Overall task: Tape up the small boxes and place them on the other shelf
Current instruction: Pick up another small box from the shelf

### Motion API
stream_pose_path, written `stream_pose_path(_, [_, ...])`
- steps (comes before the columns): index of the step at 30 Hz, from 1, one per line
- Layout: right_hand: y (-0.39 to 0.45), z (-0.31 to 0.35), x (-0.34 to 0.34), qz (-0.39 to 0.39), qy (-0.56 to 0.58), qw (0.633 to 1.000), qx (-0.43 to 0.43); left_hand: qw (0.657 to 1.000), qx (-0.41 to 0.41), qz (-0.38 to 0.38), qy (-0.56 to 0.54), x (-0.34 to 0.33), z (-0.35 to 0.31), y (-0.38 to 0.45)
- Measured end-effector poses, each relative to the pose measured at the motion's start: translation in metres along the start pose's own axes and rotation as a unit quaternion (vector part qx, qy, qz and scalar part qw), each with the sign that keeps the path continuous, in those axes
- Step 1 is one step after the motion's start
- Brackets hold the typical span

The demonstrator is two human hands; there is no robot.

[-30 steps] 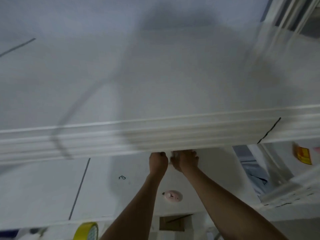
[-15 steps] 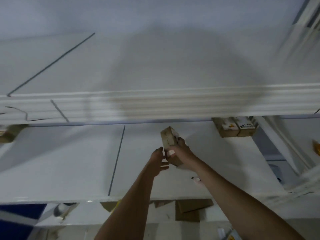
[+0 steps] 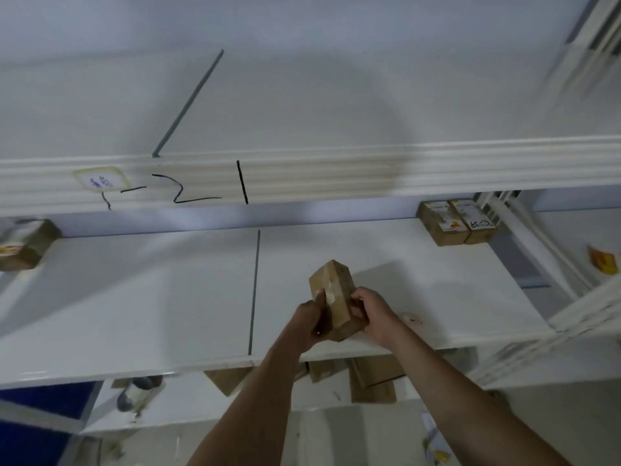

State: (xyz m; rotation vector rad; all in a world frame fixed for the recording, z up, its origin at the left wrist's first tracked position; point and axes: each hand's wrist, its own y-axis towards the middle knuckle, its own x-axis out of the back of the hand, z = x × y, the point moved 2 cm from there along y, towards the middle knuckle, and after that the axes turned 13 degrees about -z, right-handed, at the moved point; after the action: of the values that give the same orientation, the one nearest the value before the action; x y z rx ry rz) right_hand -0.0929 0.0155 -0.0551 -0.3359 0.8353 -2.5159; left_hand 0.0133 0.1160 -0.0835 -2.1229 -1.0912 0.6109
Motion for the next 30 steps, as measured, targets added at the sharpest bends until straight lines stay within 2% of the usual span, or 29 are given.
stream_pose_path(2, [0.000,0.003,0.001,-0.018,-0.083,0.995,0.051,0.997,-0.044,-0.043,0.049,0.001,0.001,-0.001])
stream_pose_path(5, [-0.005,0.002,0.006,-0.005,-0.157,0.986,0.062,0.988,-0.069,-0.094,0.106,-0.004,0.005,-0.008])
stream_pose_path(8, [-0.007,-0.002,0.014,0.006,-0.243,0.965,0.096,0.979,-0.085,-0.111,0.146,-0.012,0.009,-0.009])
stream_pose_path(14, [0.014,-0.018,0.031,-0.032,-0.272,0.955,0.110,0.950,-0.130,-0.156,0.236,-0.017,0.026,0.008])
stream_pose_path(19, [0.021,-0.020,0.031,-0.043,-0.366,0.912,0.181,0.946,-0.140,-0.182,0.231,-0.017,0.028,-0.005])
stream_pose_path(23, [0.021,-0.024,0.027,-0.032,-0.361,0.914,0.183,0.933,-0.164,-0.203,0.248,-0.015,0.030,-0.002])
stream_pose_path(30, [0.021,-0.019,0.021,-0.053,-0.350,0.920,0.167,0.933,-0.172,-0.178,0.261,-0.010,0.023,0.001])
